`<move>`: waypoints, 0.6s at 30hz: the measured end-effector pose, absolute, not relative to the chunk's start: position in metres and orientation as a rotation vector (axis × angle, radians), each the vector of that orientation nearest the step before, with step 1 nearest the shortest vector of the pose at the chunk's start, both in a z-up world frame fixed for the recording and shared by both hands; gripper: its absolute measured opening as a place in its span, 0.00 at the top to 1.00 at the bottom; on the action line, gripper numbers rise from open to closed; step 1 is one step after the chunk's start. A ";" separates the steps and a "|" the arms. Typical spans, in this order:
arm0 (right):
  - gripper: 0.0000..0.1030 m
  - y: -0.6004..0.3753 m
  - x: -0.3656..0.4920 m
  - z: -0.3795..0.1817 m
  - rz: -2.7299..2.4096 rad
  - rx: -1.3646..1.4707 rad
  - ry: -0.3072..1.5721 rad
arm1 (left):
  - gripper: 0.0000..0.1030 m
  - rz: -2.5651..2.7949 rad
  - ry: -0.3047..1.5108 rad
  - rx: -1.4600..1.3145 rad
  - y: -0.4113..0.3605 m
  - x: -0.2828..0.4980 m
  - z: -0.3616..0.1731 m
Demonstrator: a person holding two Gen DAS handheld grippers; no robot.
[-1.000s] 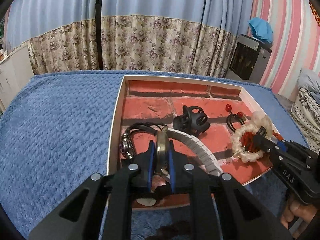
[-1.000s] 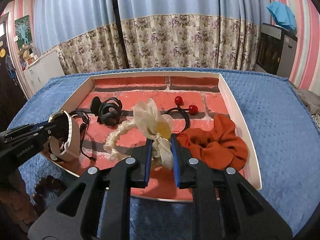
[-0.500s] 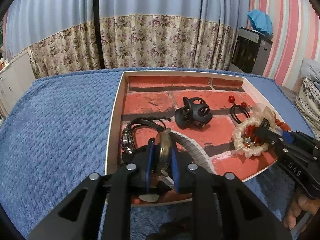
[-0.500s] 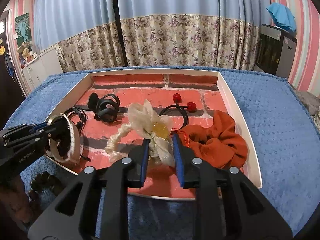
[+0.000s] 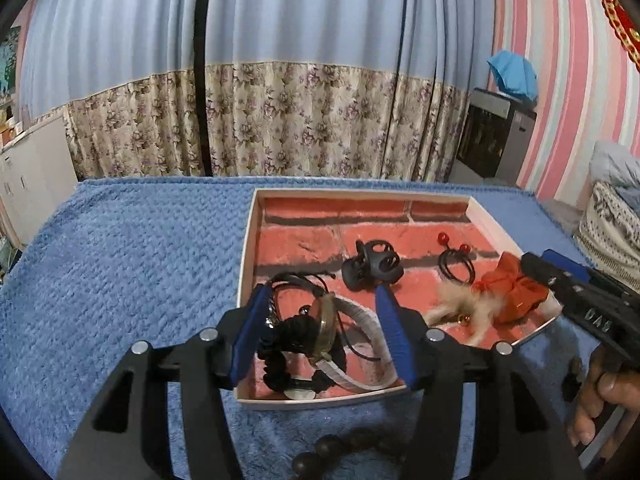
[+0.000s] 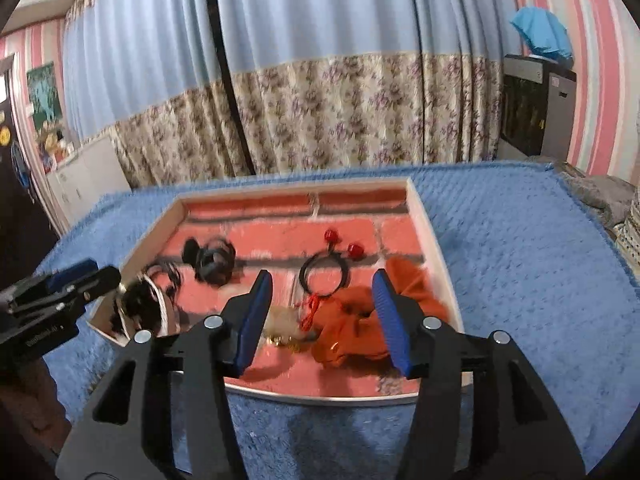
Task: Organize jewelry
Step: 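Open both tools to drop the watch and hair tie into the tray, then move left tool to the wooden bead bracelet while right tool approaches tasseled pendant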
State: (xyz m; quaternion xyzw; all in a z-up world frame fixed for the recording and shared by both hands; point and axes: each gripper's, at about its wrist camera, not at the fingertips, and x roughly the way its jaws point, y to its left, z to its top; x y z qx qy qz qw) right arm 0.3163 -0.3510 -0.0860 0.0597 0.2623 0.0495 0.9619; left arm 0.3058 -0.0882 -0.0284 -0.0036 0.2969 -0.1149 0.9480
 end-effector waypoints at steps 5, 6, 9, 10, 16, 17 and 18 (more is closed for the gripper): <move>0.49 -0.359 0.311 -0.082 0.089 0.133 0.521 | 0.47 -0.215 0.612 -0.010 -0.082 0.304 -0.024; 0.49 -0.360 0.309 -0.079 0.086 0.134 0.517 | 0.47 -0.213 0.612 -0.009 -0.081 0.303 -0.023; 0.49 -0.364 0.305 -0.065 0.080 0.123 0.488 | 0.47 -0.194 0.605 -0.005 -0.080 0.303 -0.012; 0.48 -0.368 0.302 -0.060 0.075 0.124 0.483 | 0.46 -0.183 0.601 -0.005 -0.076 0.301 -0.008; 0.43 -0.399 0.263 -0.046 0.044 0.066 0.464 | 0.42 -0.159 0.591 0.058 -0.053 0.266 0.003; 0.42 -0.406 0.255 -0.048 0.033 0.063 0.463 | 0.42 -0.157 0.587 0.066 -0.049 0.259 0.002; 0.42 -0.416 0.246 -0.052 0.020 0.073 0.463 | 0.42 -0.163 0.584 0.066 -0.044 0.251 0.000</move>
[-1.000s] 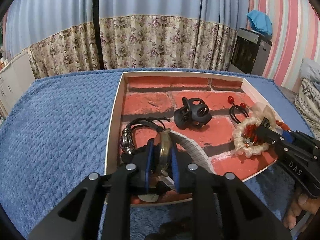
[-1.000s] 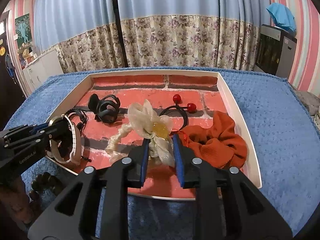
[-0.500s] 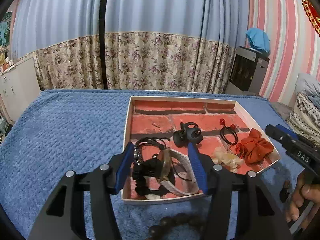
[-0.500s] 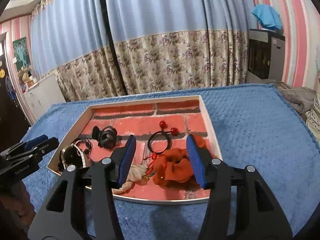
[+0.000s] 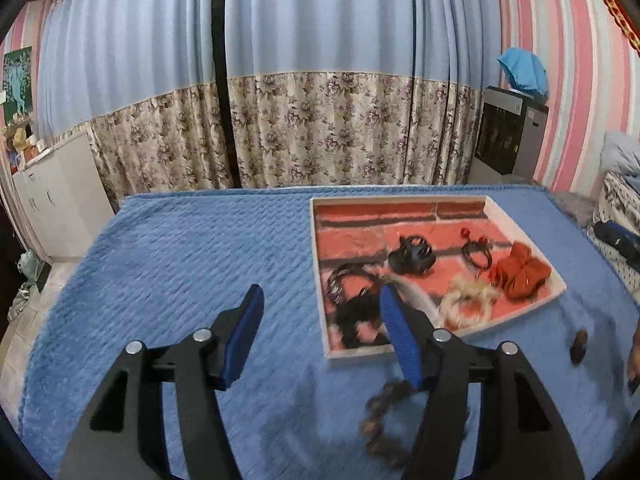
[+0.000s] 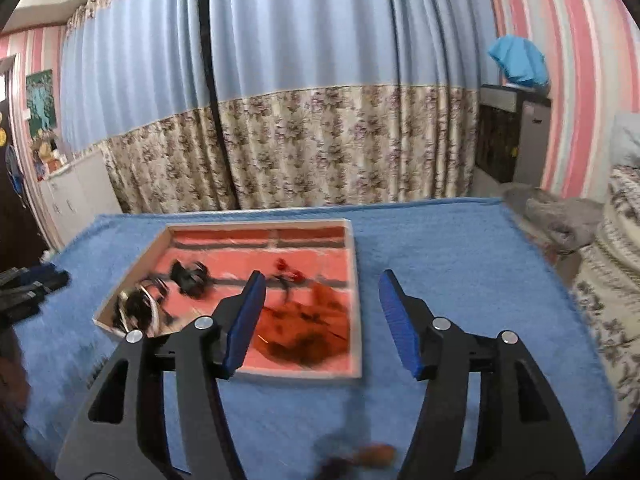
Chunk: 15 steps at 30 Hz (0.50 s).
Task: Organize jewelry
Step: 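Move left tool to the wooden bead bracelet while right tool approaches tasseled pendant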
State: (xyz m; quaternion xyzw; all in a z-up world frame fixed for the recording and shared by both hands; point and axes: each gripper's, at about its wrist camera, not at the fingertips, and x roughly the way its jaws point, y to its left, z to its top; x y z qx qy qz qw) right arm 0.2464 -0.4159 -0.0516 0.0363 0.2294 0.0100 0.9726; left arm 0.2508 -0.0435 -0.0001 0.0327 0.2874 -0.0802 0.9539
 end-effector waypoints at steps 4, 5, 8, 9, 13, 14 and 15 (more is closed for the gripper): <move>0.40 -0.446 0.223 -0.072 -0.049 0.110 0.500 | 0.41 -0.161 0.583 0.039 -0.023 0.230 -0.012; 0.39 -0.448 0.217 -0.076 -0.065 0.094 0.511 | 0.38 -0.151 0.582 0.032 -0.018 0.224 -0.015; 0.34 -0.447 0.201 -0.082 -0.049 0.061 0.518 | 0.34 -0.140 0.566 0.018 -0.009 0.203 -0.020; 0.30 -0.445 0.193 -0.085 -0.042 0.057 0.516 | 0.33 -0.140 0.557 0.019 -0.009 0.198 -0.021; 0.28 -0.440 0.168 -0.096 -0.016 0.071 0.503 | 0.28 -0.129 0.475 -0.034 -0.002 0.172 -0.027; 0.28 -0.439 0.162 -0.099 -0.026 0.066 0.502 | 0.26 -0.124 0.454 -0.056 0.002 0.168 -0.029; 0.28 -0.441 0.156 -0.101 -0.040 0.072 0.491 | 0.26 -0.121 0.446 -0.064 0.004 0.166 -0.030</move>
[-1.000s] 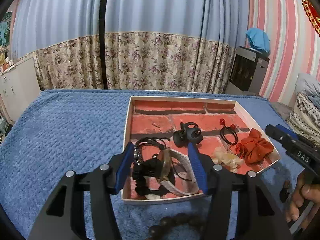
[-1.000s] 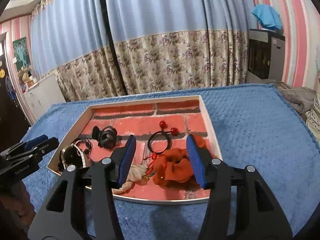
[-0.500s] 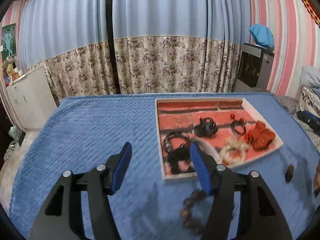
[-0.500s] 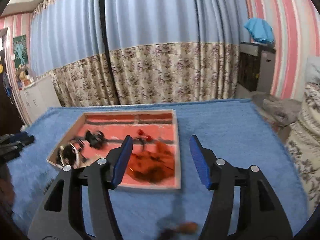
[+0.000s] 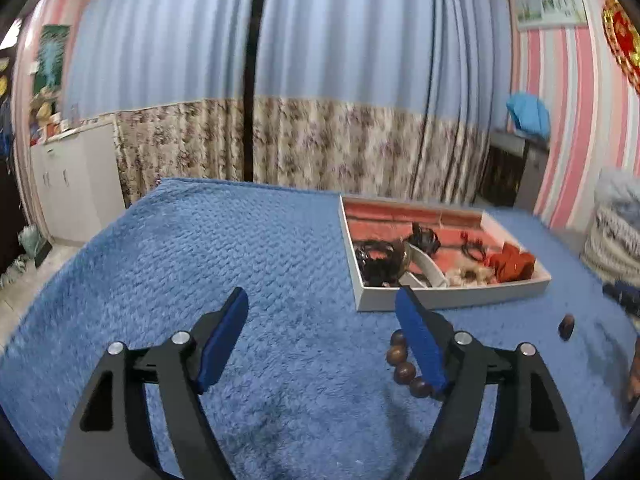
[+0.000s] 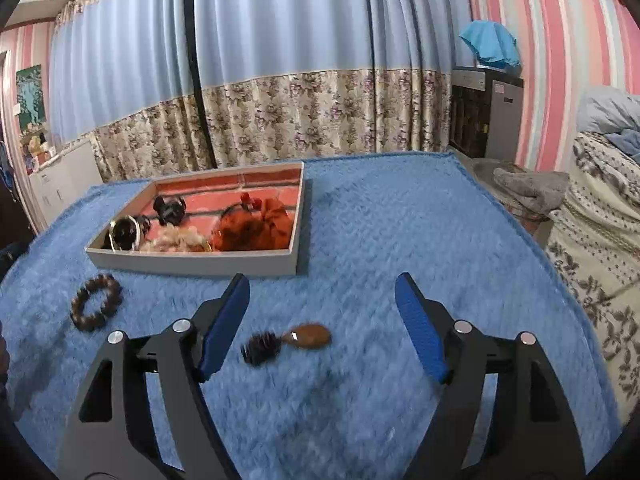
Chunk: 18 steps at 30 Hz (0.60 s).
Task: Organize jewelry
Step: 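Move left tool to the wooden bead bracelet while right tool approaches tasseled pendant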
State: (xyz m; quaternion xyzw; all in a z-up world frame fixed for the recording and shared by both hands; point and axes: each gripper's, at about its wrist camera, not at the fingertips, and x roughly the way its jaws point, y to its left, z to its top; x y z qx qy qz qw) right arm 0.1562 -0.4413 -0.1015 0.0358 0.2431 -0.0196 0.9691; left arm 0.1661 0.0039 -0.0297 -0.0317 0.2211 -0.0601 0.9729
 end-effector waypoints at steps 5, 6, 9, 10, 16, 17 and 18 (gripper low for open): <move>0.26 -0.454 0.149 -0.113 -0.083 0.101 0.468 | 0.25 -0.098 0.450 -0.067 0.012 0.161 -0.040; 0.24 -0.454 0.150 -0.118 -0.086 0.093 0.477 | 0.25 -0.098 0.453 -0.065 0.011 0.160 -0.044; 0.21 -0.453 0.152 -0.120 -0.083 0.094 0.483 | 0.25 -0.102 0.470 -0.061 0.005 0.165 -0.049; 0.17 -0.454 0.152 -0.120 -0.084 0.096 0.476 | 0.25 -0.105 0.485 -0.047 0.002 0.168 -0.051; 0.16 -0.457 0.148 -0.120 -0.078 0.121 0.459 | 0.18 -0.084 0.463 -0.006 -0.006 0.163 -0.051; 0.16 -0.456 0.148 -0.119 -0.078 0.115 0.459 | 0.17 -0.085 0.463 0.006 -0.008 0.163 -0.051; 0.16 -0.455 0.148 -0.120 -0.077 0.112 0.460 | 0.17 -0.084 0.462 0.022 -0.011 0.163 -0.051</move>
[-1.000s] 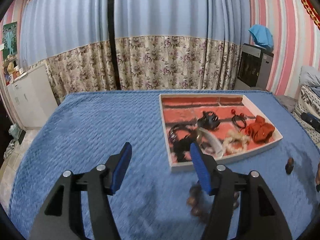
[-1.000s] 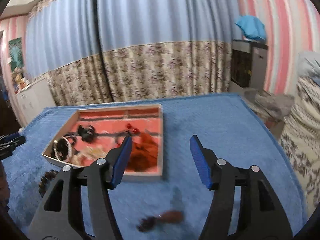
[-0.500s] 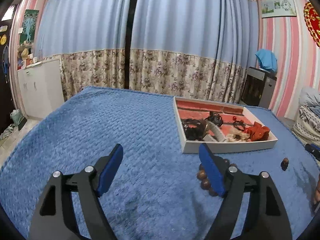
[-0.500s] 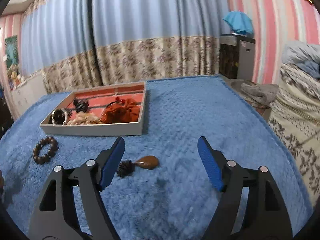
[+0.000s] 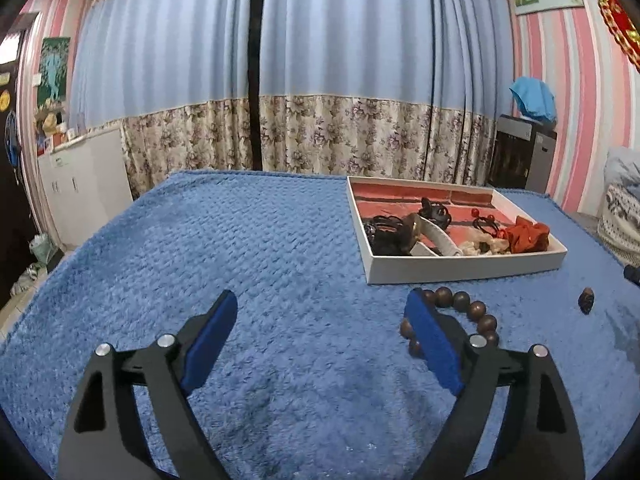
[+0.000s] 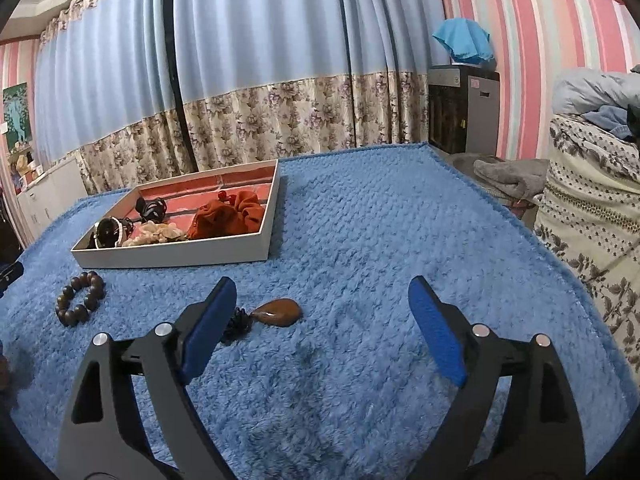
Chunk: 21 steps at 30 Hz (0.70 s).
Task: Organize jewelry
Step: 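Move left tool to the wooden bead bracelet while right tool approaches tasseled pendant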
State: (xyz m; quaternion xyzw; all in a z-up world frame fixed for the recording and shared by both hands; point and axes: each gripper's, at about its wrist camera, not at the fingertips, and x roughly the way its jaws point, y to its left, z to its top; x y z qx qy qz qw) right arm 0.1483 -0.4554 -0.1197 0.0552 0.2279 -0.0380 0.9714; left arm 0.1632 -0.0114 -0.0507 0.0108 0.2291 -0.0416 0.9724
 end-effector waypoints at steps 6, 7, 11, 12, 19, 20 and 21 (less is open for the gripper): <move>0.21 -0.429 0.150 -0.115 -0.051 0.064 0.520 | 0.17 -0.088 0.541 0.022 -0.021 0.161 -0.041; 0.22 -0.424 0.151 -0.114 -0.051 0.051 0.524 | 0.17 -0.090 0.544 0.028 -0.025 0.161 -0.040; 0.34 -0.407 0.158 -0.117 -0.018 0.027 0.557 | 0.17 -0.092 0.579 0.059 -0.041 0.165 -0.045; 0.44 -0.404 0.160 -0.118 -0.013 0.026 0.570 | 0.17 -0.098 0.584 0.052 -0.042 0.166 -0.046; 0.53 -0.389 0.177 -0.129 0.045 0.019 0.654 | 0.17 -0.125 0.613 0.049 -0.052 0.176 -0.055; 0.53 -0.387 0.182 -0.131 0.044 0.010 0.671 | 0.17 -0.126 0.615 0.057 -0.053 0.176 -0.056; 0.54 -0.386 0.184 -0.132 0.039 0.007 0.680 | 0.17 -0.128 0.619 0.061 -0.054 0.177 -0.057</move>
